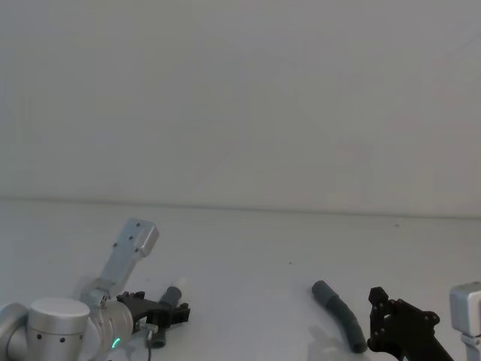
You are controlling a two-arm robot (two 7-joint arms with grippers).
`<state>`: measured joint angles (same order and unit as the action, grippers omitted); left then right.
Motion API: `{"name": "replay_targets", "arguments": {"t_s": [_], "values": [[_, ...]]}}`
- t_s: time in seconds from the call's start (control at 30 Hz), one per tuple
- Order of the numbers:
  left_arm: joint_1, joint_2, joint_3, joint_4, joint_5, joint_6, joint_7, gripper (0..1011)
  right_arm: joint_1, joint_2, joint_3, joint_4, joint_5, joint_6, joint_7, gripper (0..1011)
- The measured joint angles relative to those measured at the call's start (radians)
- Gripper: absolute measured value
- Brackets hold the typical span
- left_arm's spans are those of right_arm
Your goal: Use both hands to pick up one end of the pipe from the table, align the ends, and insert them.
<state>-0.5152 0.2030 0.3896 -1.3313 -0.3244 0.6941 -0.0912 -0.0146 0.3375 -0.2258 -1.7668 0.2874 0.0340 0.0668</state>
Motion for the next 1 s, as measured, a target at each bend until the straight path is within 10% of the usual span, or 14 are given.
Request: {"name": "replay_targets", "arguments": {"t_s": [0.77,1.0], "values": [[-0.012,-0.004,0.005,0.026,0.006,-0.01,-0.017,339,0.0,0.0,0.0,0.0,0.0,0.0,0.0,0],[-0.013,-0.005,0.006,0.028,0.006,-0.011,-0.018,327,0.0,0.0,0.0,0.0,0.0,0.0,0.0,0]]}}
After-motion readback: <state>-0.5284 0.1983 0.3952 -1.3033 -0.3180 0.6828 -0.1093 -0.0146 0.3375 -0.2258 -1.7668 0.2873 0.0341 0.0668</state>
